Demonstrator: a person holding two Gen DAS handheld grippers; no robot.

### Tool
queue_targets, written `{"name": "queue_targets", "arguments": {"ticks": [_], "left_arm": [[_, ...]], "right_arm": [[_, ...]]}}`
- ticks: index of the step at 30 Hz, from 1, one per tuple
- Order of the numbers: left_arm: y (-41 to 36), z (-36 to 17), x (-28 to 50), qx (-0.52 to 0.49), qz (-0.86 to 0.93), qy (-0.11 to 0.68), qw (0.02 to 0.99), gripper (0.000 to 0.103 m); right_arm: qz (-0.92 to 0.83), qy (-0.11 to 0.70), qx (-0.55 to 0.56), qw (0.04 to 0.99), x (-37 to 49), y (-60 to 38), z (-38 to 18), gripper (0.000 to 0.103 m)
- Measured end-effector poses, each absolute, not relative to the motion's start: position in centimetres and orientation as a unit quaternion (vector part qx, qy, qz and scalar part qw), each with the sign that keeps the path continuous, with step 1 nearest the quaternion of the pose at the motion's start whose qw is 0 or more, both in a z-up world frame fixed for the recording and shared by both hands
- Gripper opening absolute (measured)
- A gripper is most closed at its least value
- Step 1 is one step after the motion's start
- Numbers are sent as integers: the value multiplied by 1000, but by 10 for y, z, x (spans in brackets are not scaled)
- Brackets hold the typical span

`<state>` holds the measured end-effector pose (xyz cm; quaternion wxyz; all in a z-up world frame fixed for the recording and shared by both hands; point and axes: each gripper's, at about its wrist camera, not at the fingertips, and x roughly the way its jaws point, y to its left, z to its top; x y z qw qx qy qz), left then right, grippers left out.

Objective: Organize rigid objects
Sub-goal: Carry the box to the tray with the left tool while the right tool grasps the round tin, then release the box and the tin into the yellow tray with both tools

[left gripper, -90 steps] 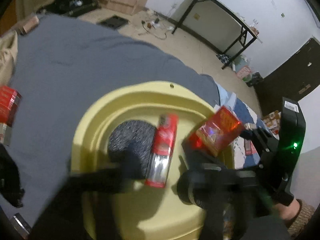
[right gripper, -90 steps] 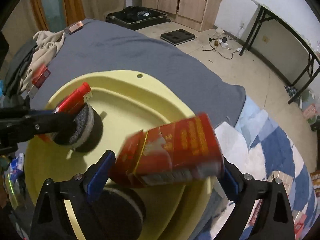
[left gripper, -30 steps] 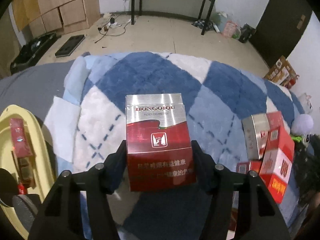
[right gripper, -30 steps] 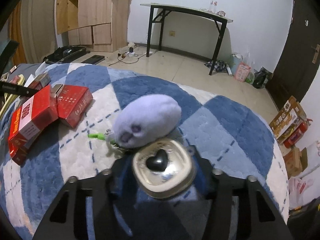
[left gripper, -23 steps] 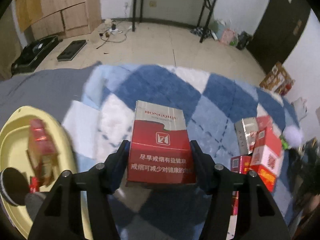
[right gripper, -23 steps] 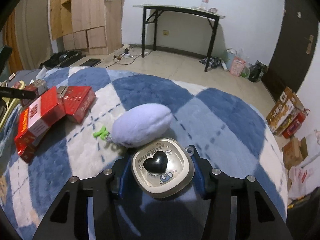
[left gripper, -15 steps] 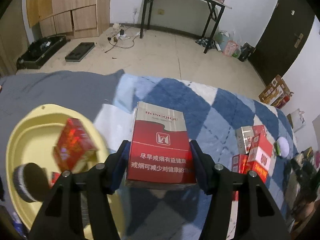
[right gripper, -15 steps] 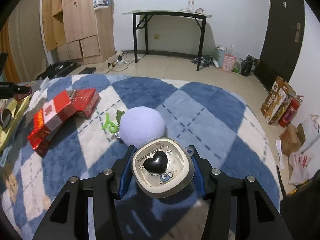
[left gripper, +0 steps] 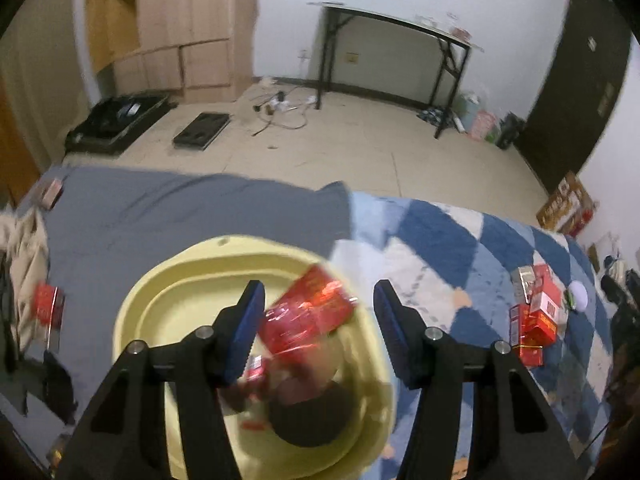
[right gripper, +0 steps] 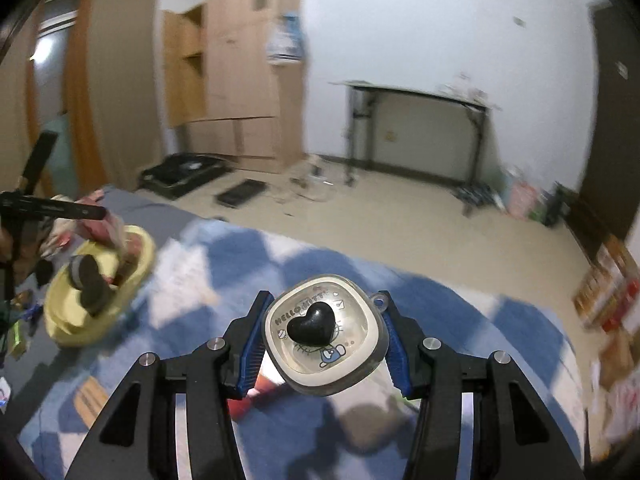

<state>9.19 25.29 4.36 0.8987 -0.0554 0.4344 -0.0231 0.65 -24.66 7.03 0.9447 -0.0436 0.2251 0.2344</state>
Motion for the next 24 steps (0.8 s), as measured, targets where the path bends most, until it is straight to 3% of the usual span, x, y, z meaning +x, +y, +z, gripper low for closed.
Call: {"name": "queue_targets", "arguments": {"ticks": [2, 9, 24], "left_arm": [[276, 39, 83, -76, -13, 435, 897, 57], [327, -6, 65, -108, 17, 481, 870, 40], [326, -31, 73, -120, 1, 497, 859, 43]], "right_arm": [[272, 221, -48, 935, 9, -208, 80, 51], [376, 236, -45, 895, 18, -82, 73, 51], [392, 355, -98, 843, 81, 59, 27, 50]]}}
